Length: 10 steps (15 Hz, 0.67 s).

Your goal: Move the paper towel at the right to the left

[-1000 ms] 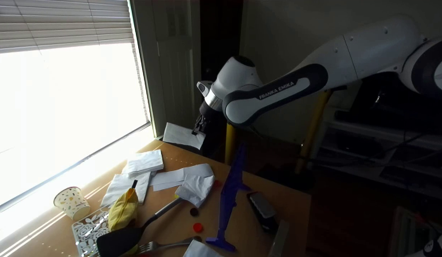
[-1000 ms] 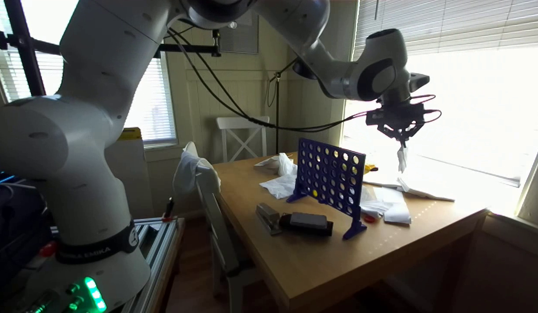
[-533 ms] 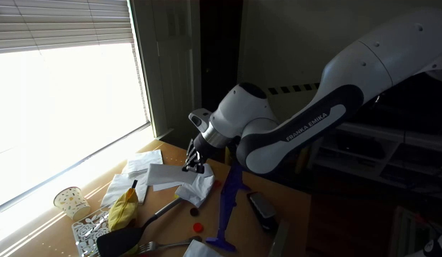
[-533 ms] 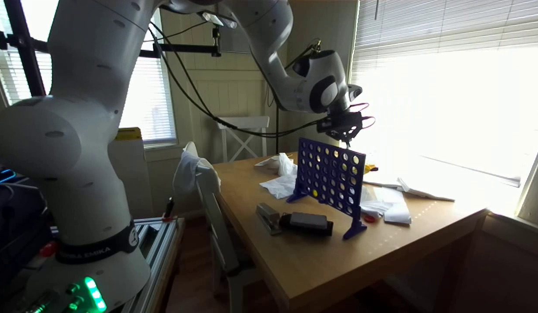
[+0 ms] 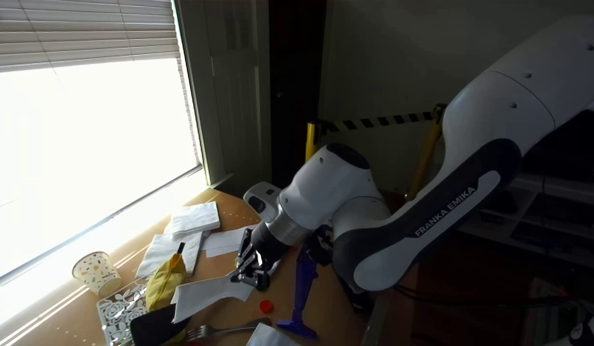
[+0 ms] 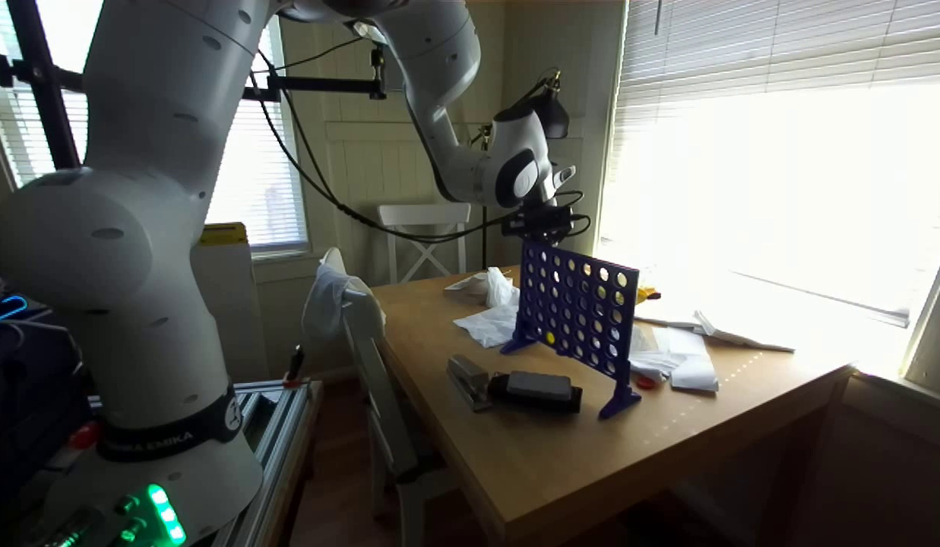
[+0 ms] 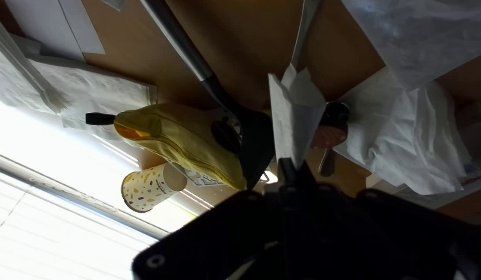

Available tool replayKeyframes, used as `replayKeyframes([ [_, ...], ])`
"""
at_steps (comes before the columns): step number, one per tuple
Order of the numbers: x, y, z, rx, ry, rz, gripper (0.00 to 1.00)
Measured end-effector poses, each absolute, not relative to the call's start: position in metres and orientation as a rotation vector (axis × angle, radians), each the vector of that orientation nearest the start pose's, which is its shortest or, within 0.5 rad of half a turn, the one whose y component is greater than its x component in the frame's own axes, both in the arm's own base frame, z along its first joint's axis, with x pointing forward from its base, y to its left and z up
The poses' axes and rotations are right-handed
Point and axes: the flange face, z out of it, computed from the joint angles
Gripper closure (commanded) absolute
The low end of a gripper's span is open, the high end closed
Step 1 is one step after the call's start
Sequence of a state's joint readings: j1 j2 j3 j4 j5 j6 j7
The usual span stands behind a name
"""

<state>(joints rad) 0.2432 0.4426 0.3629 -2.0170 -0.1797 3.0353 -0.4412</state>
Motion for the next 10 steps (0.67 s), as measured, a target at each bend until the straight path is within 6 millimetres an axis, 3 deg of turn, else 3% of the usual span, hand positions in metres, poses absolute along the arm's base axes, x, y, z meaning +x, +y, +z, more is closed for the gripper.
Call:
replayKeyframes([
  [1,0.533,0.369,0.314,-2.426,-1.565,-0.900,0.96],
  [2,0.531,0.371,0.314,-2.422,-1.570,-0.900,0.73],
  [5,0.531,0.372,0.313,-2.410,-1.618,-0.921,0.64],
  [10,0.542,0.357,0.324,-2.404,-1.737,-1.089,0.30],
])
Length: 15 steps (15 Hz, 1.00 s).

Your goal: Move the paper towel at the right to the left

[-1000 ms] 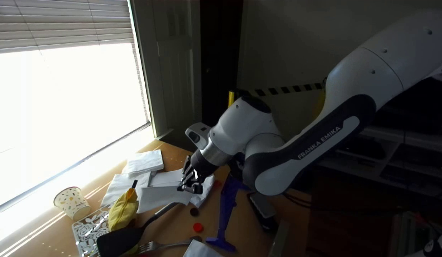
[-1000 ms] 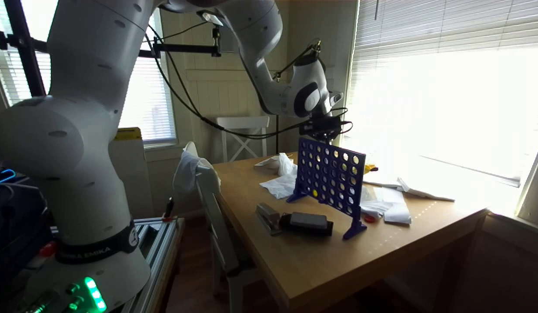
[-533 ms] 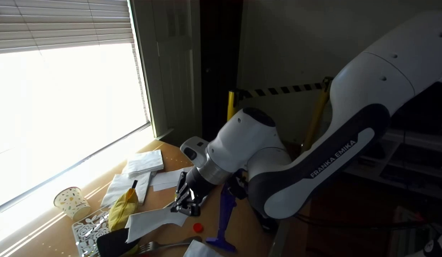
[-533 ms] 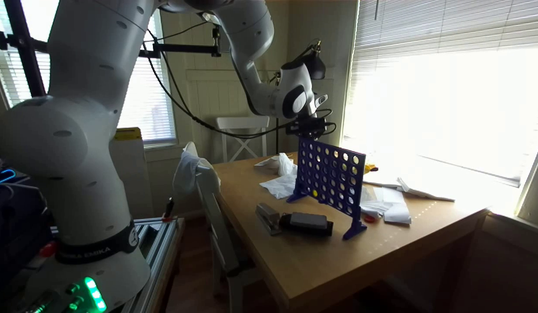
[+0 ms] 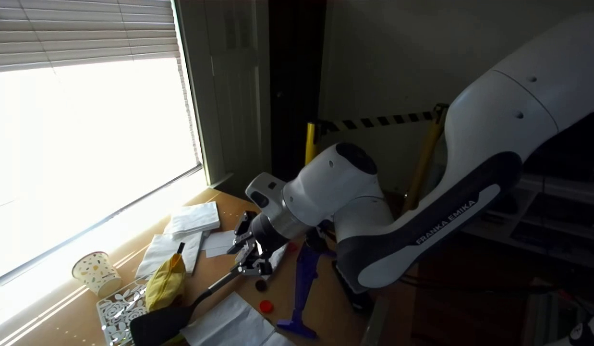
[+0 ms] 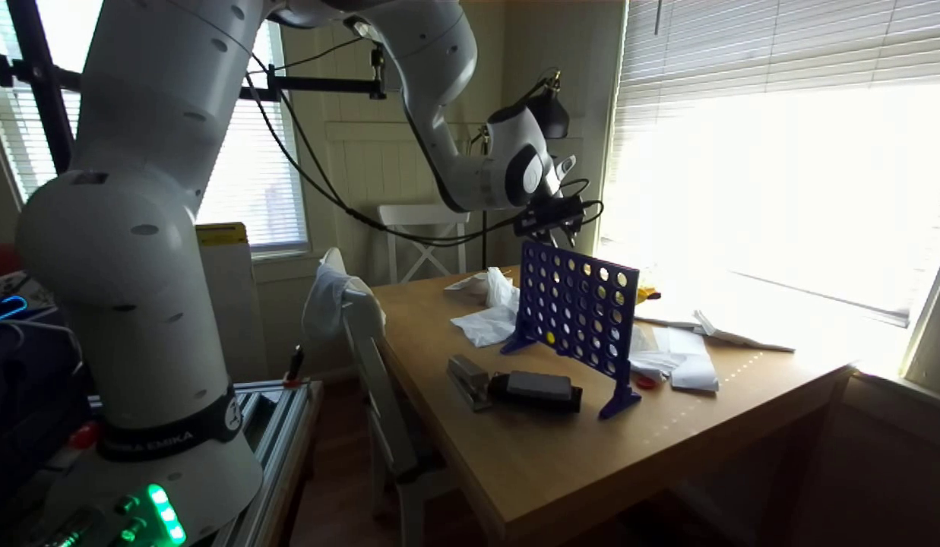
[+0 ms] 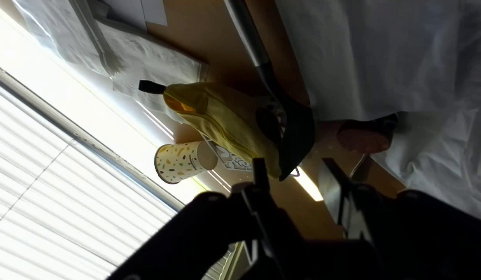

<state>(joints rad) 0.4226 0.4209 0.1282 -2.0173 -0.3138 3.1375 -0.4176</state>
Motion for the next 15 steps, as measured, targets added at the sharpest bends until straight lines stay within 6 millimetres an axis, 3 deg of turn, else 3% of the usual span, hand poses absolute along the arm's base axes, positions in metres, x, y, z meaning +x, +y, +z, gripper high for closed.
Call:
replayKeyframes([
  [2,0.547,0.351,0.337,-2.435,-1.732,-1.149,0.16],
  [4,0.556,0.336,0.361,-2.525,-1.696,-1.196,0.02],
  [5,0.561,0.327,0.377,-2.584,-1.672,-1.216,0.00],
  [9,0.558,0.311,0.437,-2.856,-1.608,-1.229,0.00],
  [11,0.544,0.313,0.450,-2.996,-1.602,-1.149,0.00],
  [15,0.517,0.317,0.454,-3.255,-1.610,-0.853,0.00],
])
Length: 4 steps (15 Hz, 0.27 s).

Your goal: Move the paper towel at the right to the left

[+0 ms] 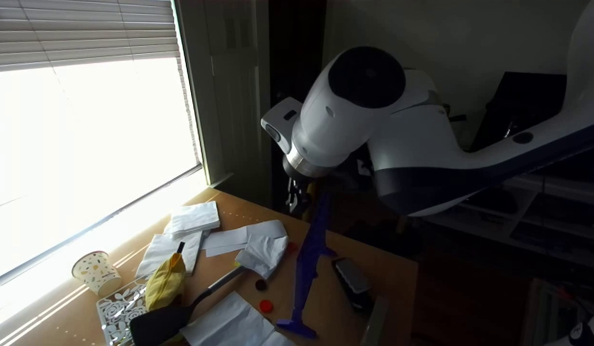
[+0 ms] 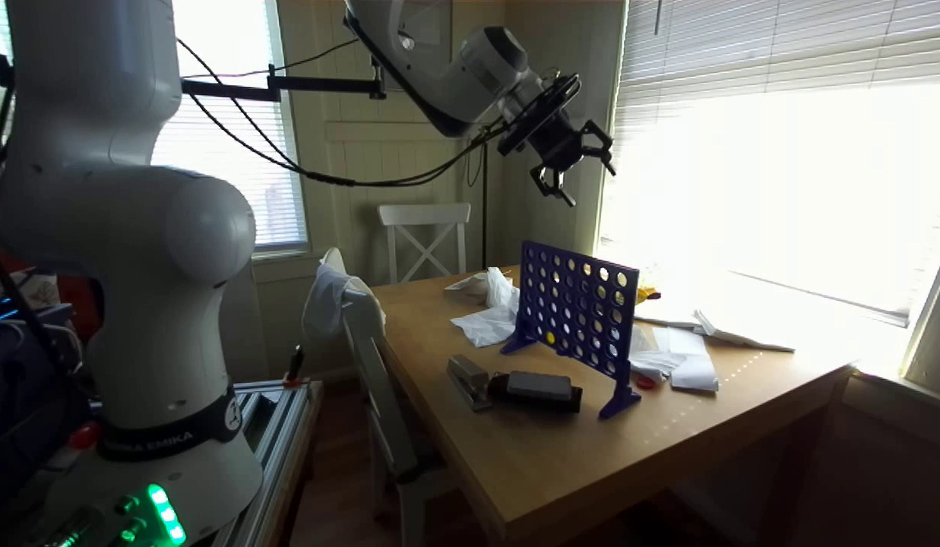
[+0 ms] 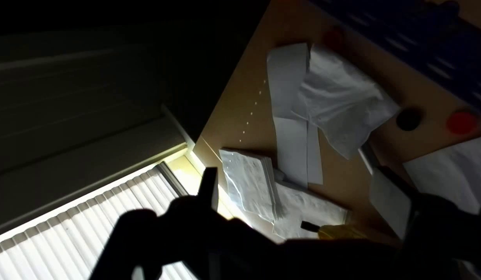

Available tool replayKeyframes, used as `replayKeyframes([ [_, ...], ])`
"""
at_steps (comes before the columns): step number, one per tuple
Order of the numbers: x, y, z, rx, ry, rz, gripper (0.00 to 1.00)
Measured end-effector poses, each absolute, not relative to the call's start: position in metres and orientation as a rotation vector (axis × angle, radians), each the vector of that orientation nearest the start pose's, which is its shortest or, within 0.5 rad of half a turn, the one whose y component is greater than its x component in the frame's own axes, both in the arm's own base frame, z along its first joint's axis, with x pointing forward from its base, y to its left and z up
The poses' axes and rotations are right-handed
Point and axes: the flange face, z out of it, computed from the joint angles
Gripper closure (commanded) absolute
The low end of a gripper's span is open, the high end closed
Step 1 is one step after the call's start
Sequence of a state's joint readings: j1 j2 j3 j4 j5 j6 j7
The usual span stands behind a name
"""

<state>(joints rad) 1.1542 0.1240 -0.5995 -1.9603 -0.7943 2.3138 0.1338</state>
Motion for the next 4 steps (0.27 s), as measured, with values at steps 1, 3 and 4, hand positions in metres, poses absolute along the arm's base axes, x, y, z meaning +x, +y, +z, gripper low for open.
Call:
replayKeyframes([
  [1,0.5117,0.3174,0.4547,2.222,1.087,0.539,0.00],
  [3,0.5079,0.3180,0.4557,2.219,1.078,0.513,0.00],
  [4,0.5085,0.3169,0.4557,2.219,1.075,0.511,0.00],
])
